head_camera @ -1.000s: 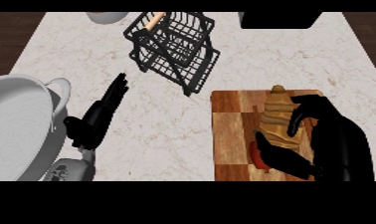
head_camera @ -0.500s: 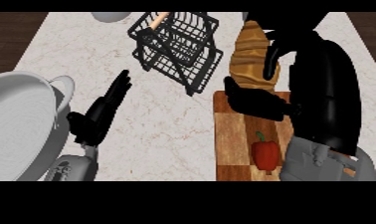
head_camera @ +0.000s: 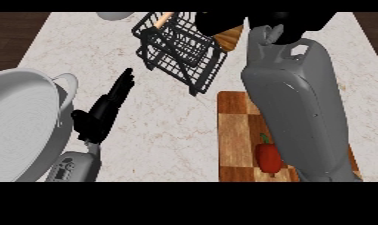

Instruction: Pick the croissant from the cutting board and place it in the tiered basket

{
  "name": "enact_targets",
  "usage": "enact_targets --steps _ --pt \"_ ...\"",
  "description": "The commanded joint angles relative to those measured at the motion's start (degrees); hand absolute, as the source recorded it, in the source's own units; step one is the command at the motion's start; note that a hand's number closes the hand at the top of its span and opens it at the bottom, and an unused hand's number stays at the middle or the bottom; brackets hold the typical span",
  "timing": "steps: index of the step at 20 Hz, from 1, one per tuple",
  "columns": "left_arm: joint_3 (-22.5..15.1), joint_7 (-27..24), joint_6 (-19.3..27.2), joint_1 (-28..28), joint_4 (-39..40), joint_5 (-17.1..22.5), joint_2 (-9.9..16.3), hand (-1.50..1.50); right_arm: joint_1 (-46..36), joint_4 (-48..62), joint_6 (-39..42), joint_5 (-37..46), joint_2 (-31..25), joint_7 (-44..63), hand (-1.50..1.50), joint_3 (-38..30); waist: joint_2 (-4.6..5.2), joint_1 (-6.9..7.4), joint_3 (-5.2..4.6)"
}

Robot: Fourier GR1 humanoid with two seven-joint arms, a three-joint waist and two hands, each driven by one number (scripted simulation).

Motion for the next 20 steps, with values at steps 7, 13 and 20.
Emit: enact_targets --steps 7,13,20 --pt "-0.61 -1.57 -1.17 1.59 -0.31 0.18 -0.82 0.00 -15.08 33.12 -16.47 -7.06 0.26 -1.09 1.50 -0.43 0.44 1.72 -0.02" --pt "-1.72 -0.97 1.11 1.45 -0.03 -1.99 -2.35 0.00 -22.16 48.69 -21.46 -8.54 0.27 -11.79 1.50 -6.58 0.82 1.63 -0.01" --pt "-2.36 -0.39 0.64 -0.24 0.90 -2.20 -3.34 0.00 -26.18 57.13 -28.87 -19.98 0.27 -15.51 1.50 -5.15 0.84 2.58 -0.01"
